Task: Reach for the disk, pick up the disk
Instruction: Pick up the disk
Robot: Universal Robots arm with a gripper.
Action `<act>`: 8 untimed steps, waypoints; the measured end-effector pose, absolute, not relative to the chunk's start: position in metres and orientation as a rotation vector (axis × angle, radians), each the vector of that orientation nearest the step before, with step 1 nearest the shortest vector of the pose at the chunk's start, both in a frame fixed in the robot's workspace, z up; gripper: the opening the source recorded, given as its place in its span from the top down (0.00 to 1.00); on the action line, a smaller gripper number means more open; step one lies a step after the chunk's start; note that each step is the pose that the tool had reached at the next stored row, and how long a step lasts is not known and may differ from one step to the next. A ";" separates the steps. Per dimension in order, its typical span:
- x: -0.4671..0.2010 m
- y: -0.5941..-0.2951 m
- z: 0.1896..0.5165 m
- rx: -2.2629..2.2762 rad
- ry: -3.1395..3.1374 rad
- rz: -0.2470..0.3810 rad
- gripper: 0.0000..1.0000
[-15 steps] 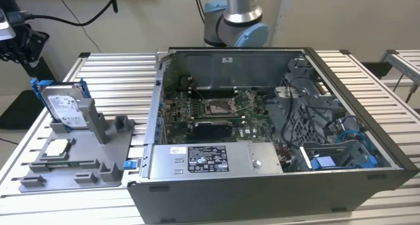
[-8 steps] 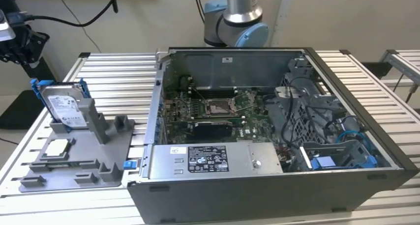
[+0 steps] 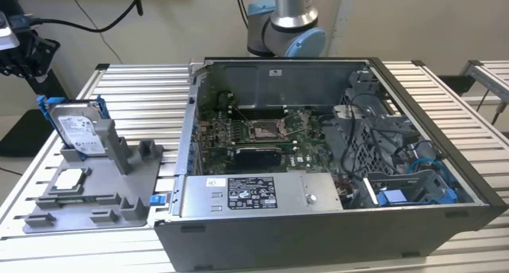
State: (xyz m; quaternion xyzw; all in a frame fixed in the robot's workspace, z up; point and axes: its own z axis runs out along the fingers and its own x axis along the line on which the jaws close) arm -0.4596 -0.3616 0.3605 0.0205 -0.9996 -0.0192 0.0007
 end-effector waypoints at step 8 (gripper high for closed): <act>-0.460 -0.362 0.360 0.180 -3.133 -0.060 1.00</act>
